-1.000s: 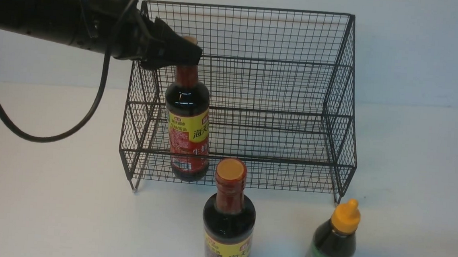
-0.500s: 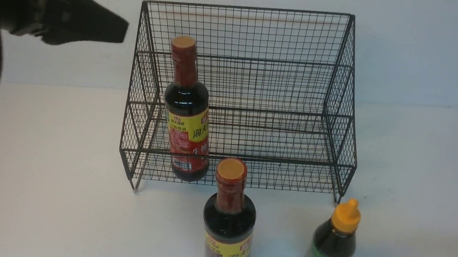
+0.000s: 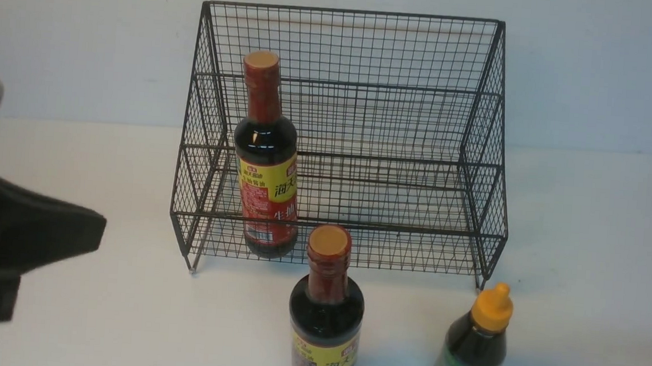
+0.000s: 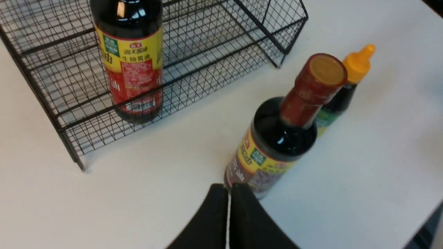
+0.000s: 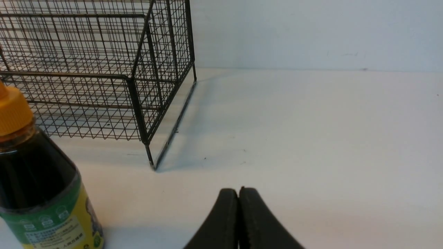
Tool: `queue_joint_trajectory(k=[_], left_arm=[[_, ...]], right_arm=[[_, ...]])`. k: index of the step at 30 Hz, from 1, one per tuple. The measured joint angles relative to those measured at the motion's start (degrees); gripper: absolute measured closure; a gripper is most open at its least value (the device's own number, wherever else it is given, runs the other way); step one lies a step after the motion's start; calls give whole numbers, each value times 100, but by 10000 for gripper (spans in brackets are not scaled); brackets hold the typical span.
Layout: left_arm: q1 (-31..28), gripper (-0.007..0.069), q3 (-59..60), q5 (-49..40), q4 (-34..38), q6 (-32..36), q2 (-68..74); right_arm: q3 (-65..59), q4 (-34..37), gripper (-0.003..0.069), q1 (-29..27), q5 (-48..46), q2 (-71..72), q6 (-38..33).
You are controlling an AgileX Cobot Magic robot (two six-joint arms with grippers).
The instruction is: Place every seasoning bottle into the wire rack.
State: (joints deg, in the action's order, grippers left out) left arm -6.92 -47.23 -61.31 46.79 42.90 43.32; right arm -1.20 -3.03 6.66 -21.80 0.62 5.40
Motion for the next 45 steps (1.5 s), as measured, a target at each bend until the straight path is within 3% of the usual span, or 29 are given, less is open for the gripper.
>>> queue_joint_trajectory(k=[5,15,26,31,35,38,40,45], left_arm=[[0,629,934,966,247,26,-705],[0,629,1412,1345,-67,1075,-1078],[0,629,1585,1462,6,1190,-1078],[29,629,2285,2310,181,1098,-1475],[377,629,2840,2909,-565,524,-2216],[724,629,3445,3624,-1616,-602,-2840],[885,629,3910,4150,-2506,-1771,-3188],[980,629,4633,4738,-4070,-3422,-3741]], right_arm=[[0,0,673,0,0,0,0],[0,0,673,0,0,0,0],[0,0,673,0,0,0,0],[0,0,673,0,0,0,0],[0,0,673,0,0,0,0],[0,0,673,0,0,0,0],[0,0,673,0,0,0,0],[0,0,673,0,0,0,0]])
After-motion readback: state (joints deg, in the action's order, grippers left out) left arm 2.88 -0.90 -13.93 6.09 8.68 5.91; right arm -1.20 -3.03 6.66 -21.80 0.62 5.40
